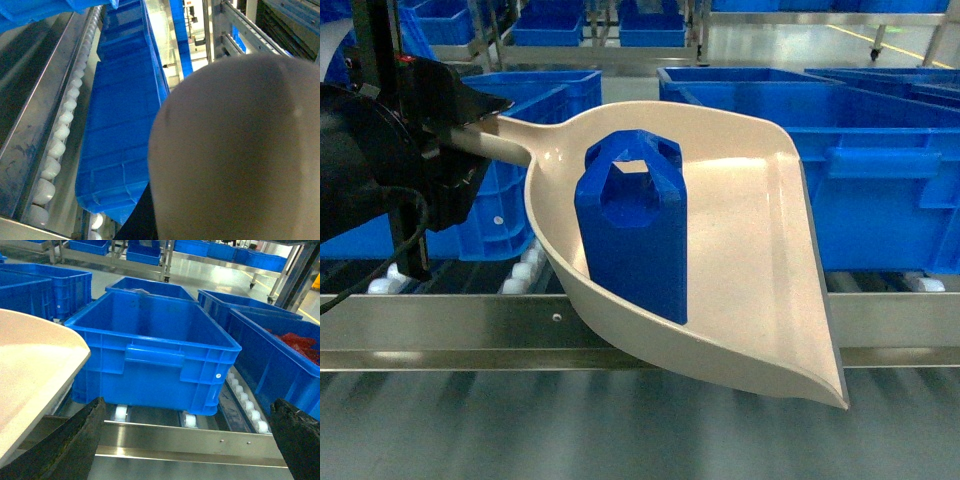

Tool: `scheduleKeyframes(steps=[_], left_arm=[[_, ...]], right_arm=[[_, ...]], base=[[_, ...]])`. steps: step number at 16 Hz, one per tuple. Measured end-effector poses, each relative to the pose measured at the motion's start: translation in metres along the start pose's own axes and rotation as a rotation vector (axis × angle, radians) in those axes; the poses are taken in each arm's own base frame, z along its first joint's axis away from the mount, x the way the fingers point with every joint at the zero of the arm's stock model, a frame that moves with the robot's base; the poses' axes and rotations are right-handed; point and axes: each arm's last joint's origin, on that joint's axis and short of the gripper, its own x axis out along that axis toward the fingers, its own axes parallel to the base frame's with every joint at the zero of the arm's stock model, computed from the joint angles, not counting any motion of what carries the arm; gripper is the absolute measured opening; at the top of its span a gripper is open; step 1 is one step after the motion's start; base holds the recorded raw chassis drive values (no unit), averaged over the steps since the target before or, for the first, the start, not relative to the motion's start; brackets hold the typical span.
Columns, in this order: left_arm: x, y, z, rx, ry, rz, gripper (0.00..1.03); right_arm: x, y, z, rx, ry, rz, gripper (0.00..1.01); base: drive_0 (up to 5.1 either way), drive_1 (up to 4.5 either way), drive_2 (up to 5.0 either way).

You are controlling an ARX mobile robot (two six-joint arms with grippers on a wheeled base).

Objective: Place part in tray to right shelf

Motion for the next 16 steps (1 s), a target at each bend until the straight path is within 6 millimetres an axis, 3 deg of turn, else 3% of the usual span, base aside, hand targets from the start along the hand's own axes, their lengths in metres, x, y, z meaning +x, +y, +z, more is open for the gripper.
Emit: scheduleKeyframes(steps=[8,16], left_arm=[[0.0,0.0,0.0,0.013,-0.01,-0.002,0.18],[0.0,0.005,0.029,0.105,-0.067,-0.008,0.18]], right_arm=[[0.0,0.0,0.0,0.0,0.0,0.0,0.98],[0.0,0.0,0.0,0.0,0.0,0.0,0.98]], base=[[0.0,0.0,0.0],[0.0,0.0,0.0]])
